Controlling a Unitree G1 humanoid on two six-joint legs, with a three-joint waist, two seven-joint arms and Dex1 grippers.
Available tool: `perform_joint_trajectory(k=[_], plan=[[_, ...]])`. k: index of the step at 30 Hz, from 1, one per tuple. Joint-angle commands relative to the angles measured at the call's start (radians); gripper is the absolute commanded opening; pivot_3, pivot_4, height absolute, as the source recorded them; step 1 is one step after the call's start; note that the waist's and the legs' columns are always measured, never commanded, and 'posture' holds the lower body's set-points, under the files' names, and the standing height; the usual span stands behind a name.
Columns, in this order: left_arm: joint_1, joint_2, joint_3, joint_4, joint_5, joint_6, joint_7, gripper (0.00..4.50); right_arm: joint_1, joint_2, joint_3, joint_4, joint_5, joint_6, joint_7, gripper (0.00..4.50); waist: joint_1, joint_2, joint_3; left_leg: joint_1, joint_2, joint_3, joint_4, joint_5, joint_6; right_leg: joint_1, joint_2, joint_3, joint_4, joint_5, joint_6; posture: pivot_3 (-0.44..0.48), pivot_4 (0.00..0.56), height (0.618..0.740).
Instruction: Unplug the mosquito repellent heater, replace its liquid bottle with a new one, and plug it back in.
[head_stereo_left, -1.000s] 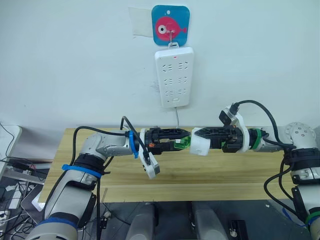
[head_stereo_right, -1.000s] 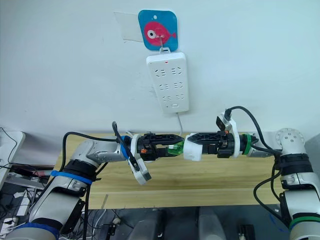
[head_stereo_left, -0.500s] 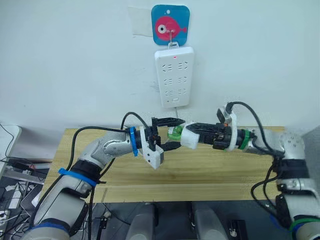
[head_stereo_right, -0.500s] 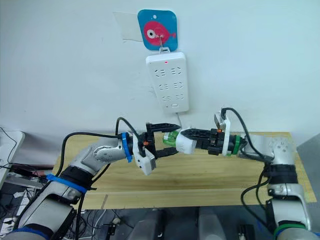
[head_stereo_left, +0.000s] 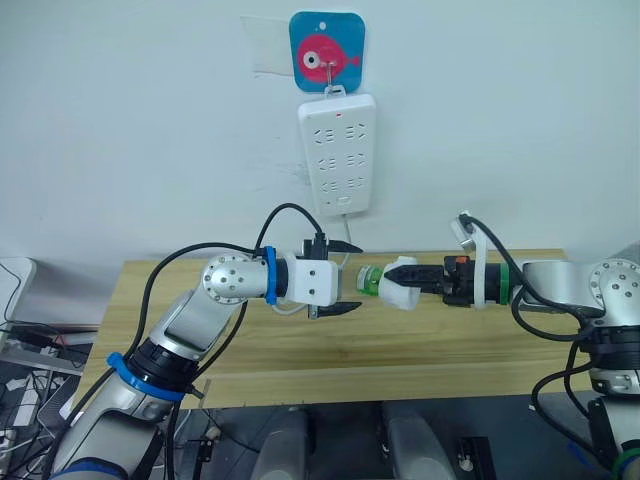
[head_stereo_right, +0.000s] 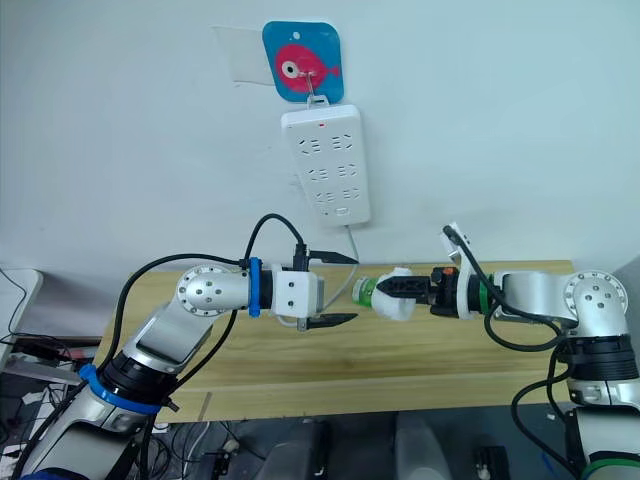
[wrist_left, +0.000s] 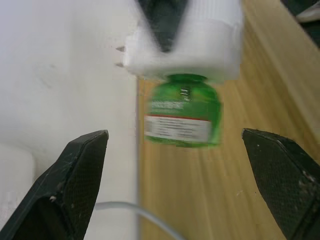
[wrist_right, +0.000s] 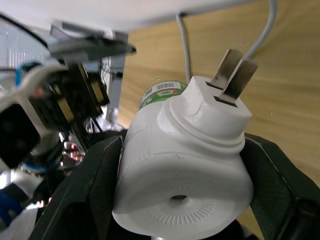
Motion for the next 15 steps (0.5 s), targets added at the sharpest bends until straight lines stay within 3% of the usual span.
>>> perform_joint_trajectory(k=[1,15], plan=[[-0.003,-0.001,0.0,-0.033,-0.036,0.06,-0.055,4.5,-0.056,-0.025,0.019,-0.031,-0.06,0.018,0.094,3.14,-0.001,0.0,0.0,0.0,0.0,0.0,0.0,0.0,0.0,0.0,0.0,0.0,0.0,0.0,0.0,-0.015,0.222,0.74],[-0.056,-0.09,-0.05,-0.016,0.064,0.153,-0.045,4.5,-0.096,-0.016,0.066,-0.123,-0.216,0.038,0.232,3.14,0.013,0.0,0.0,-0.001,-0.001,0.0,0.0,0.0,0.0,0.0,-0.002,0.0,-0.001,0.0,0.0,-0.024,0.218,0.74]])
